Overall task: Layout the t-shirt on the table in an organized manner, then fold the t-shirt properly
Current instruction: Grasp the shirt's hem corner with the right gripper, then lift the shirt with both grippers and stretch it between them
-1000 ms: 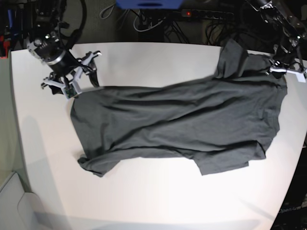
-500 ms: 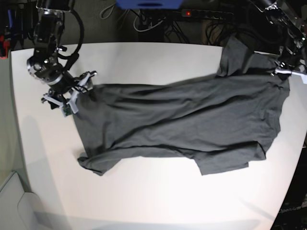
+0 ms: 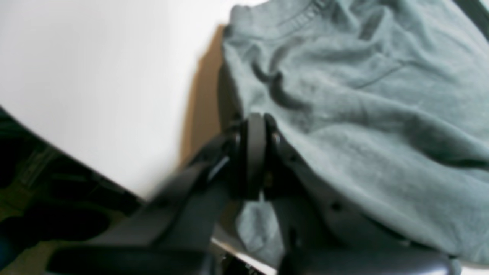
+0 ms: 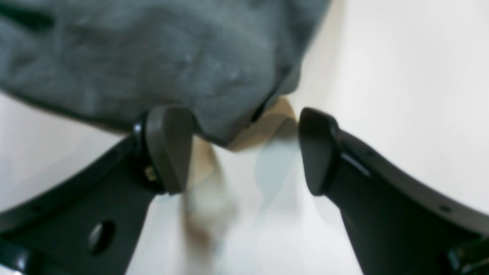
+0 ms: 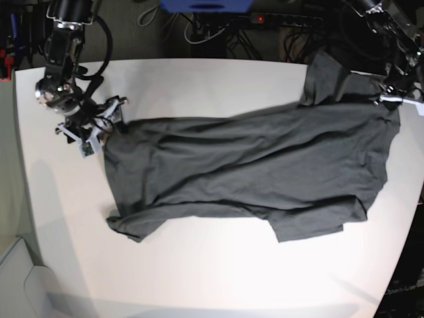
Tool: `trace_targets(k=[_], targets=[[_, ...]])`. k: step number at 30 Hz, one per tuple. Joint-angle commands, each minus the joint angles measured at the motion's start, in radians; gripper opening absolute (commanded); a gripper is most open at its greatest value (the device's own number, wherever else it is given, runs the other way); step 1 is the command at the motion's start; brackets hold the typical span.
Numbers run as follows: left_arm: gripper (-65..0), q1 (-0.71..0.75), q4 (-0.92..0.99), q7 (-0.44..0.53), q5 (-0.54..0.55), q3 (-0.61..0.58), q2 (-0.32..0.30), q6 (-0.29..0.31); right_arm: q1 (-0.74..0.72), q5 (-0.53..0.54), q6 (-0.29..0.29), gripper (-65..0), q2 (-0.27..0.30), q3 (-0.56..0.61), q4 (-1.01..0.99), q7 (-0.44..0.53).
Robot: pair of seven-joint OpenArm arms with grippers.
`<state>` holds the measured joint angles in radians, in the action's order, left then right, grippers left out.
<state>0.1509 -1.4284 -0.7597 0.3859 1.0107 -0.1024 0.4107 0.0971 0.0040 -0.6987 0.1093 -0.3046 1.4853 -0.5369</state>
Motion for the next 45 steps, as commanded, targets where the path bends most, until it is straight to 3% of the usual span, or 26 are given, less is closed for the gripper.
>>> trace_targets(k=[1, 7, 9, 11, 14, 16, 18, 25, 29, 32, 35, 40, 41, 45], targets=[[-64.7, -0.003, -0.018, 0.018, 0.011, 0.003, -0.020, 0.003, -0.012, 0.008, 0.001, -20.3, 0.005, 0.006, 0.013, 0.013], [-64.7, 0.000, -0.018, 0.018, 0.011, 0.003, -0.020, 0.004, -0.029, 0.008, 0.001, -21.4, -0.016, 0.041, 0.016, 0.013], [-64.7, 0.000, -0.018, 0.018, 0.011, 0.003, -0.016, 0.006, -0.032, 0.009, 0.001, -25.2, -0.033, 0.041, 0.018, 0.013], [-64.7, 0.000, -0.018, 0.018, 0.011, 0.003, -0.015, 0.006, -0.046, 0.009, 0.001, -31.5, -0.053, 0.043, 0.018, 0.011], [-64.7, 0.000, -0.018, 0.010, 0.011, 0.003, -0.015, 0.006, -0.053, 0.006, 0.001, -46.5, -0.079, 0.048, 0.036, -0.001], [-64.7, 0.005, -0.019, 0.009, 0.018, 0.003, -0.015, 0.006, -0.032, 0.004, 0.001, -56.8, -0.089, 0.048, 0.096, -0.001], [-64.7, 0.019, -0.036, 0.009, 0.020, 0.004, -0.015, 0.006, -0.001, 0.004, 0.001, -63.0, -0.102, 0.048, 0.180, -0.016], [-64.7, 0.088, -0.257, 0.006, 0.023, 0.004, 0.042, 0.009, 0.105, 0.011, 0.001, -63.7, -0.115, 0.048, 0.518, -0.105], [-64.7, 0.115, -0.377, 0.006, 0.032, 0.004, 0.071, 0.009, 0.106, 0.011, 0.001, -63.7, -0.130, 0.045, 0.553, -0.168], [-64.7, 0.154, -0.461, 0.006, 0.106, 0.004, 0.077, 0.009, 0.109, 0.037, 0.001, -63.7, -0.127, 0.045, 0.555, -0.179], [-64.7, 0.189, -0.521, 0.006, 0.226, 0.004, 0.065, 0.009, 0.122, 0.126, 0.001, -63.7, -0.090, 0.046, 0.559, -0.179], [-64.7, 0.160, -0.538, 0.006, 0.359, -0.003, -0.035, -0.003, 0.023, 0.224, 0.001, -63.7, -0.059, 0.043, 0.556, -0.219], [-64.7, 0.128, -0.535, 0.004, 0.362, -0.006, -0.046, -0.012, -0.018, 0.224, 0.001, -63.7, -0.061, 0.040, 0.553, -0.248], [-64.7, -0.075, -0.432, -0.080, 0.324, -0.066, -0.073, -0.175, -0.231, 0.225, 0.001, -63.7, -0.099, 0.011, 0.496, -0.397]])
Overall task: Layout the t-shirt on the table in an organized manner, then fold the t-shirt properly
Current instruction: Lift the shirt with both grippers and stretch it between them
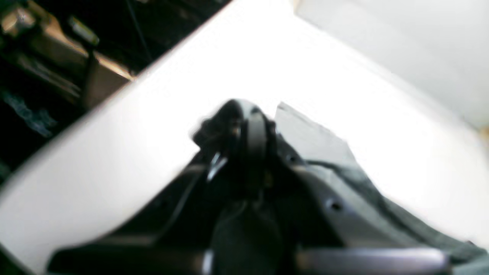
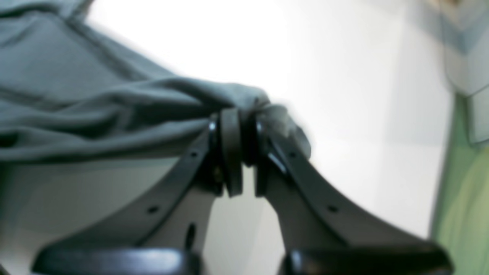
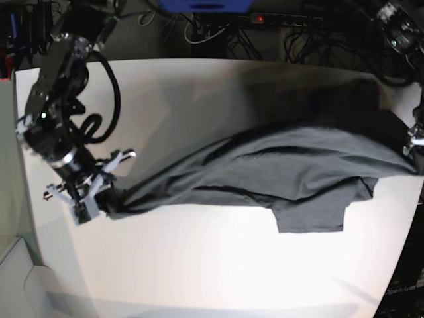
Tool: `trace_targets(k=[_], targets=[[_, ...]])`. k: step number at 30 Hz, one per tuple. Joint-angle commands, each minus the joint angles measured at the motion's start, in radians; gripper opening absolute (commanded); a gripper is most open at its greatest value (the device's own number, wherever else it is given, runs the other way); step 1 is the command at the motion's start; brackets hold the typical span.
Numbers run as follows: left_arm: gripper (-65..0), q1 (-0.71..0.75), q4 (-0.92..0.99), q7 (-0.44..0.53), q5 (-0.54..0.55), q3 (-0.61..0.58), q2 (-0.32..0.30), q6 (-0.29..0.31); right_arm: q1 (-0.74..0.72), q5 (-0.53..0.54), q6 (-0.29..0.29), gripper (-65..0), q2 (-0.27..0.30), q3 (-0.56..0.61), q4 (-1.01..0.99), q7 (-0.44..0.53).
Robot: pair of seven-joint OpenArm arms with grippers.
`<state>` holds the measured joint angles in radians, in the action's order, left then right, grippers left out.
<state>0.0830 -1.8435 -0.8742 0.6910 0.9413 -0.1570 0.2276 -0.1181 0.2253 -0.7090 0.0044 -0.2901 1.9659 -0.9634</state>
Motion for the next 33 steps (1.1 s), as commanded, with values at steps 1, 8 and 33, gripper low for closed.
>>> trace_targets(k=[1, 8, 33], targets=[[-64.7, -0.065, 0.017, -0.009, 0.020, -0.006, -0.023, -0.037, -0.071, 0.009, 0.011, -63.7, -0.020, -0.051, -0.009, -0.004], [-64.7, -0.177, 0.049, -0.113, 0.043, -0.026, -0.026, 0.161, -0.150, 0.047, 0.011, -62.4, 0.013, 0.030, -0.001, -0.104], [-64.7, 0.030, 0.201, -0.159, -0.004, 0.022, -0.074, 0.261, 0.154, 0.050, 0.011, -62.0, 0.128, -0.021, 0.011, 0.080]])
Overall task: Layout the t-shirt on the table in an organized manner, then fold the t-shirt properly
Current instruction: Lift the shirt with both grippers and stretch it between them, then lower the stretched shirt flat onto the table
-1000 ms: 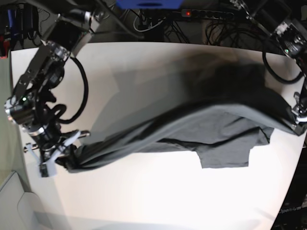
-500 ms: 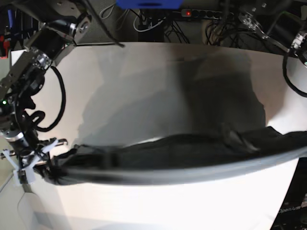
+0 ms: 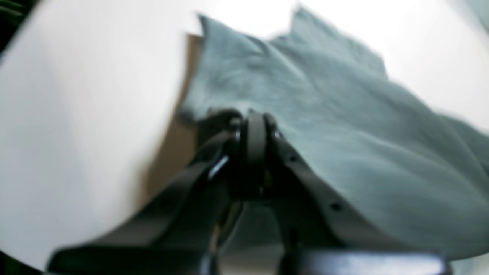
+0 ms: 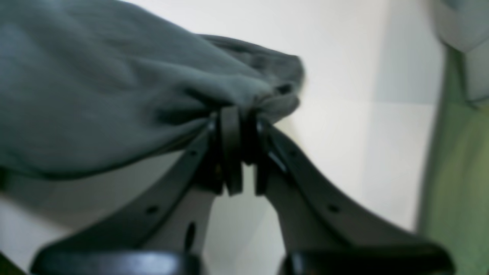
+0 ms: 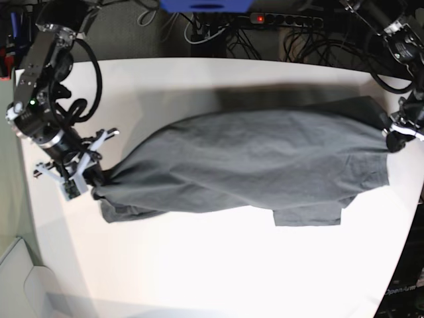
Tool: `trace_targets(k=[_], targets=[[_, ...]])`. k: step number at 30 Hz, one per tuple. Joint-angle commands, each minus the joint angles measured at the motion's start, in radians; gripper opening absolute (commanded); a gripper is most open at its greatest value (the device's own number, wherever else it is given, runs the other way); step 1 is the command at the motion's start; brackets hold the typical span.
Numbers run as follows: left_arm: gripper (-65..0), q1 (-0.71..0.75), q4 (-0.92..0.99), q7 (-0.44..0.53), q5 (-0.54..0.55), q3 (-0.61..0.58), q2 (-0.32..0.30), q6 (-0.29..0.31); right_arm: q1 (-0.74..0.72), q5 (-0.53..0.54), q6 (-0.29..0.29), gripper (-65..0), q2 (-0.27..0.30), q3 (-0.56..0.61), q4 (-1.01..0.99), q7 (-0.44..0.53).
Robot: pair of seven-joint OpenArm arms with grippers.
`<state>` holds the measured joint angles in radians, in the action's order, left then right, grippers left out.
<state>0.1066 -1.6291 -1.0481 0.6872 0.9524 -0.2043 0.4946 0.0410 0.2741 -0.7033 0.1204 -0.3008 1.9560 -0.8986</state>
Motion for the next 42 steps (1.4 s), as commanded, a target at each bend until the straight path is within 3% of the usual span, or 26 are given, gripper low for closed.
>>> trace_targets(k=[1, 6, 9, 13, 18, 22, 30, 33, 39, 42], targets=[[-64.7, 0.023, -0.013, 0.015, 0.001, 0.012, -0.027, -0.006, 0.004, 0.001, 0.005, -62.0, 0.012, -0.010, 0.021, 0.020], [-64.7, 0.061, -0.053, 0.012, 0.015, 0.010, -0.027, -0.004, 0.010, 0.001, 0.005, -62.0, 0.031, 0.022, 0.023, 0.020], [-64.7, 0.080, -0.072, -0.056, 0.022, 0.009, -0.027, -0.004, 0.017, -0.002, 0.005, -62.0, 0.068, 0.065, 0.021, 0.009], [-64.7, 0.077, -0.067, -0.131, 0.013, -0.025, -0.027, -0.004, 0.036, -0.005, 0.005, -62.0, 0.072, 0.073, 0.010, 0.012], [-64.6, 0.091, -0.059, -0.139, 0.012, -0.074, -0.037, -0.004, 0.059, -0.005, 0.005, -61.9, 0.072, 0.079, 0.010, 0.009], [-63.4, 0.112, -0.059, -0.136, 0.012, -0.079, -0.044, -0.004, 0.066, -0.025, 0.005, -56.2, 0.072, 0.079, 0.009, 0.009], [-32.0, 0.149, -0.073, -0.134, 0.012, -0.095, -0.080, -0.004, 0.066, -0.186, 0.005, -33.0, 0.034, 0.073, 0.009, 0.009], [-29.9, 0.150, -0.073, -0.134, 0.016, -0.088, -0.082, -0.004, 0.067, -0.184, 0.005, -29.9, 0.034, 0.073, 0.009, 0.009], [-28.4, 0.150, -0.187, -0.134, 0.030, -0.085, -0.067, 0.000, 0.067, -0.186, 0.005, -29.7, 0.028, 0.071, 0.010, 0.014], [-25.1, 0.141, -0.260, -0.140, 0.101, -0.046, -0.053, 0.068, 0.067, -0.186, 0.005, -29.6, 0.026, 0.071, 0.010, 0.016]])
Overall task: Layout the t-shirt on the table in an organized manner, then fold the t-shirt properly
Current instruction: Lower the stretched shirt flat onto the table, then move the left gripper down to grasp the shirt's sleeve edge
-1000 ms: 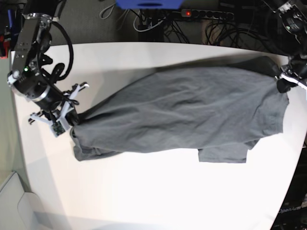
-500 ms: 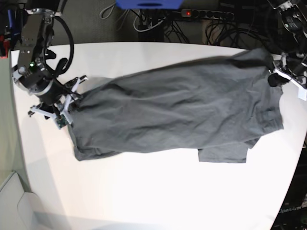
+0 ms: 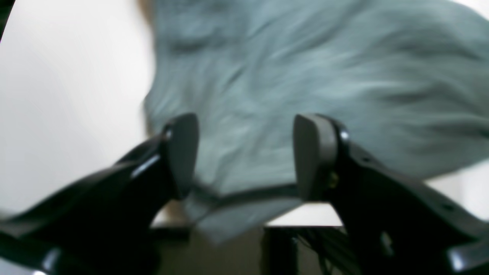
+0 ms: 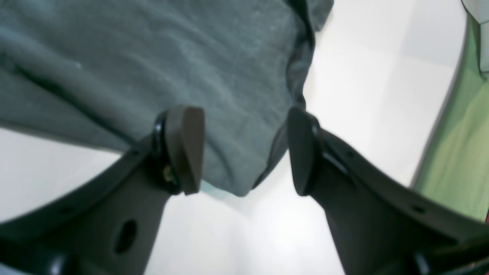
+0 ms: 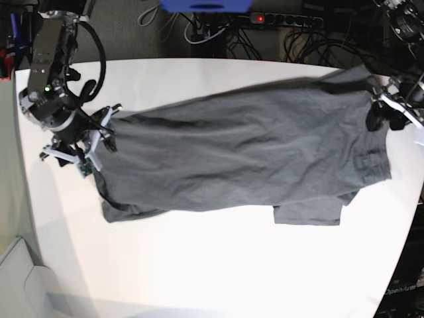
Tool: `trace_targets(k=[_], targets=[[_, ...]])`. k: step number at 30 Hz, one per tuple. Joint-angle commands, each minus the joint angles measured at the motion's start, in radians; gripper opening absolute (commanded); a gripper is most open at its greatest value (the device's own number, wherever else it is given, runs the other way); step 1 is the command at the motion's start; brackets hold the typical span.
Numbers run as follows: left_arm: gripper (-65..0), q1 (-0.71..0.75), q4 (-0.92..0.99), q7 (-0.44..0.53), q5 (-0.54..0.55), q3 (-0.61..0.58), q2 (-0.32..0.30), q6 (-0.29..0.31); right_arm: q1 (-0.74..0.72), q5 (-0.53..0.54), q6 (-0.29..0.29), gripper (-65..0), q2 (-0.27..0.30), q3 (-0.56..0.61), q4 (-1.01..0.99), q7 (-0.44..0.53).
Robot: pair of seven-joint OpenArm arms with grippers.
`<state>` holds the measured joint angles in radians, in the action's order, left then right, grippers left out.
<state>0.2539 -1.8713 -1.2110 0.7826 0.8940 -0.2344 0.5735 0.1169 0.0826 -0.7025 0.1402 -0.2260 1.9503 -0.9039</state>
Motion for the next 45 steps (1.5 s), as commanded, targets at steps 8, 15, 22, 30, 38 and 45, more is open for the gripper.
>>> trace_targets(k=[8, 15, 22, 30, 38, 45], targets=[[-21.7, -0.172, 0.022, 0.029, 0.054, 0.057, -0.029, 0.010, -0.009, 0.004, 0.004, -29.5, 0.006, -0.003, 0.016, 0.024], [-21.7, -0.492, 0.335, 0.030, -0.160, -0.042, -0.021, 0.010, -0.009, 0.004, 0.004, -29.5, 0.006, 0.001, 0.016, 0.021], [-21.7, -0.701, 0.689, 0.293, -0.352, -0.223, 0.003, 0.009, 0.004, 0.003, 0.004, -29.5, 0.006, 0.001, 0.005, 0.022], [-21.7, -0.835, 1.091, 0.621, -0.547, -0.356, 0.007, 0.003, 0.017, 0.003, 0.004, -29.6, 0.009, -0.003, 0.002, 0.018], [-21.7, -0.893, 1.255, 0.793, -0.587, -0.364, 0.007, -0.192, 0.025, 0.001, 0.004, -29.6, 0.009, -0.003, 0.001, 0.021], [-21.7, -0.930, 1.338, 0.831, -0.587, -0.365, 0.007, -0.195, 0.025, 0.001, 0.004, -29.6, 0.009, -0.002, 0.001, 0.021]])
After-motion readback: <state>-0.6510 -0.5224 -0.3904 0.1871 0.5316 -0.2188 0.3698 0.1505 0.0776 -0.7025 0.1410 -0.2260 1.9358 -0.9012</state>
